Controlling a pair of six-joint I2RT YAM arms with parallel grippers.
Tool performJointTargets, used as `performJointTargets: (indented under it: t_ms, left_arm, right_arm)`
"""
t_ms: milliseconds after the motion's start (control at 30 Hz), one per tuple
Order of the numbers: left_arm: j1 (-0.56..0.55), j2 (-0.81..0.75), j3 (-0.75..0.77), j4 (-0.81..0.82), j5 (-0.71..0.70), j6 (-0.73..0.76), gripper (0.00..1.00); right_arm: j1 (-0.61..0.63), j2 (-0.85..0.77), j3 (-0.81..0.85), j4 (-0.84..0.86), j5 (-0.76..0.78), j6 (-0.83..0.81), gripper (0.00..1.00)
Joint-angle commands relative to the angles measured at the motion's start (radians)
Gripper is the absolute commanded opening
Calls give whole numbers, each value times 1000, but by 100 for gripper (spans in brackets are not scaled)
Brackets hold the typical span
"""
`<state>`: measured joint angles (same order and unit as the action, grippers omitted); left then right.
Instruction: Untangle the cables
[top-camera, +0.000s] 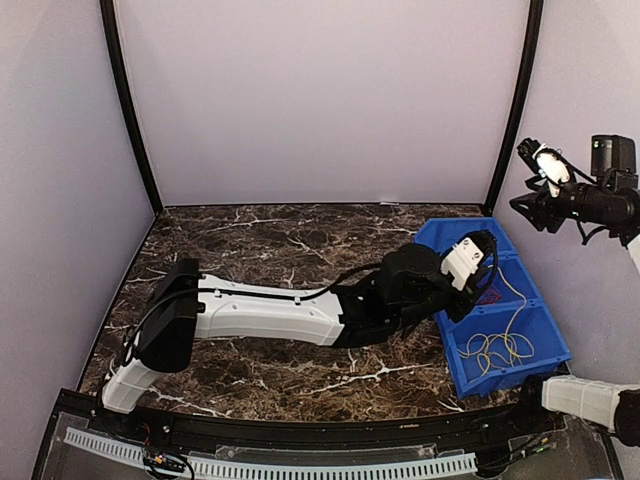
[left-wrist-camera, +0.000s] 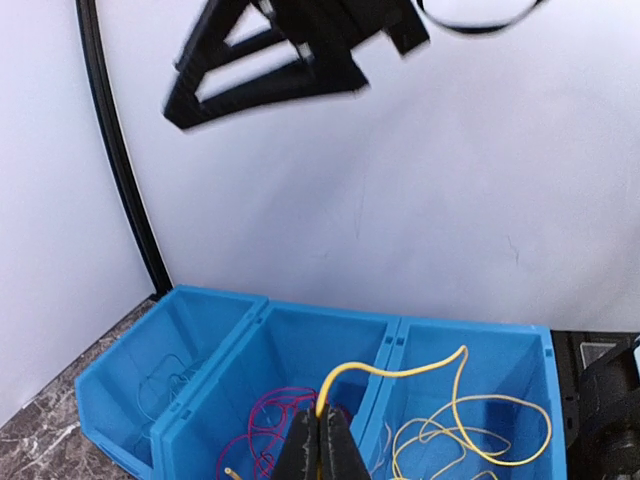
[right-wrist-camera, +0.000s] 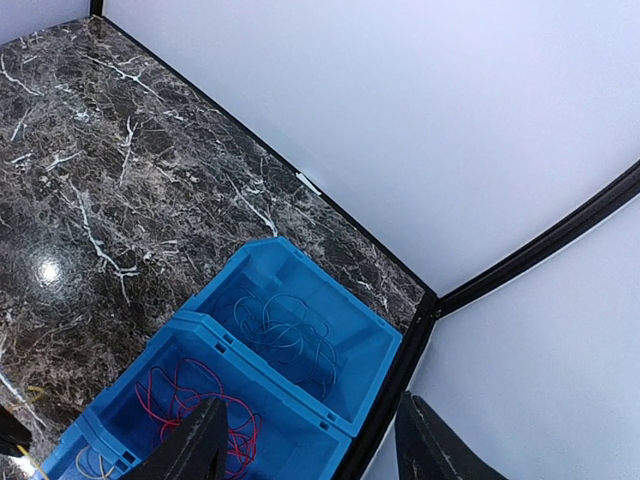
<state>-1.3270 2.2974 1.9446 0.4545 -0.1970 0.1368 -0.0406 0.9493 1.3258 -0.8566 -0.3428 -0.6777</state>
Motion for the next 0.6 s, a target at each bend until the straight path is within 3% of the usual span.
performJointTargets:
  t_ms: [0,500,567]
  left_arm:
    - [-7,83,76,-70,45,-20,0]
    - [-43,244,214,-186,223,-93,0]
    - [-44,243,216,-194,250,-94,5]
  right_arm:
    - [-4,-19,-25,50,-15,25,59]
    - [-6,-35,-100,69,-44,28,59]
    - [-4,-35,-107,70,-58,31,59]
